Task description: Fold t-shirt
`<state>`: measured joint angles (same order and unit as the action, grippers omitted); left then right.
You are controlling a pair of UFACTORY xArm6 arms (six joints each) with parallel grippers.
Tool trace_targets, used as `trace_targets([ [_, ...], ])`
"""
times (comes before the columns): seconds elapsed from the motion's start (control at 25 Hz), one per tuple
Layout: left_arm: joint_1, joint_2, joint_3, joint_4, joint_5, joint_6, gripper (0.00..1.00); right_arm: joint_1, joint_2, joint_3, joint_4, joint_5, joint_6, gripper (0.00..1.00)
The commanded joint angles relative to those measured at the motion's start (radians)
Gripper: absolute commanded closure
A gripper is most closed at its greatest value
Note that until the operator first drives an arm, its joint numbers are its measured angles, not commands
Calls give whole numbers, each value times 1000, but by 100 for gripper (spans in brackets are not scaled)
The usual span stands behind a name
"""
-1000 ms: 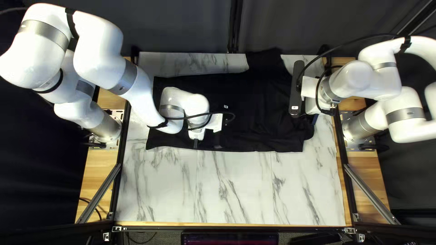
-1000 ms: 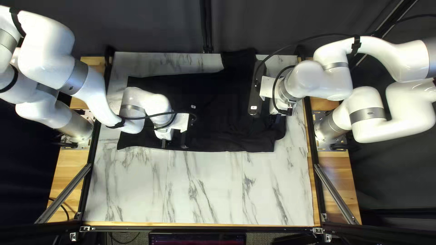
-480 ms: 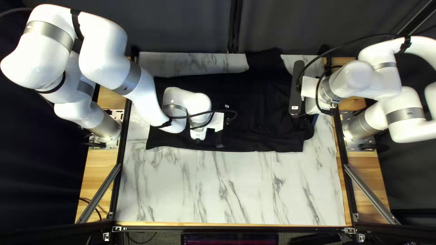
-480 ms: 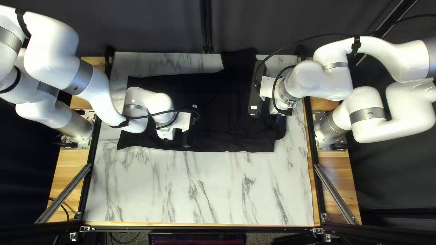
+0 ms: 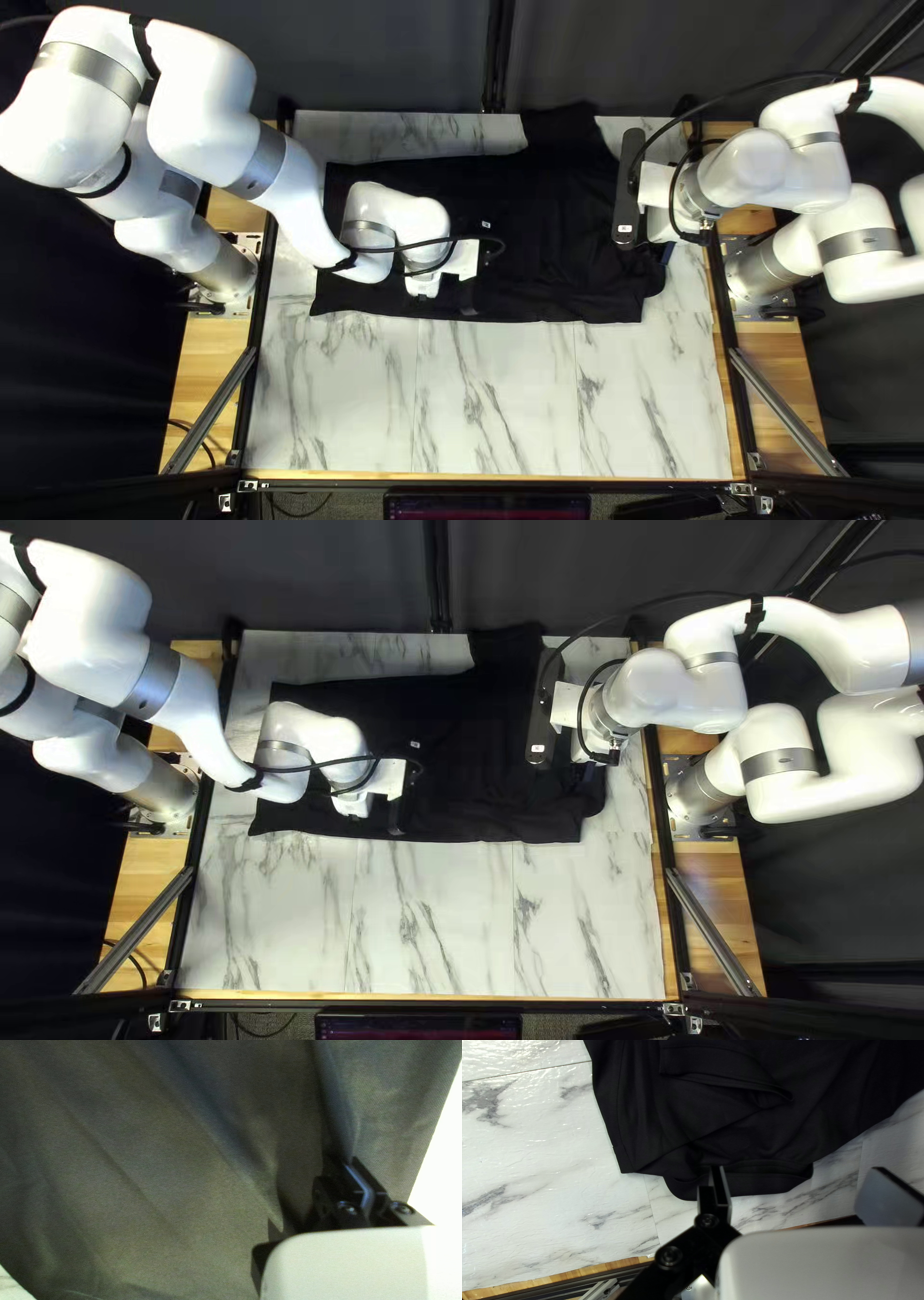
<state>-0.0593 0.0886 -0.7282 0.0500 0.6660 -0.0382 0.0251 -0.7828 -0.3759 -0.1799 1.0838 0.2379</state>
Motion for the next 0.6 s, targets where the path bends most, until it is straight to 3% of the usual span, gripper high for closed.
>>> trace_targets([
  [0.04,1,7,-10,8,-2,-5,97,0,0,0,0,0,0,0],
  [0.2,9,22,-19,9,-15,-7,95,0,0,0,0,0,0,0],
  [0.24,11,28,-24,9,-15,-7,55,0,0,0,0,0,0,0],
  [0.28,17,37,-30,5,-14,-1,3,0,0,0,0,0,0,0],
  [0.44,24,4,9,-9,-13,4,0,0,0,0,0,0,0,0],
  [0.6,37,-171,157,17,17,-30,0,0,0,0,0,0,0,0],
])
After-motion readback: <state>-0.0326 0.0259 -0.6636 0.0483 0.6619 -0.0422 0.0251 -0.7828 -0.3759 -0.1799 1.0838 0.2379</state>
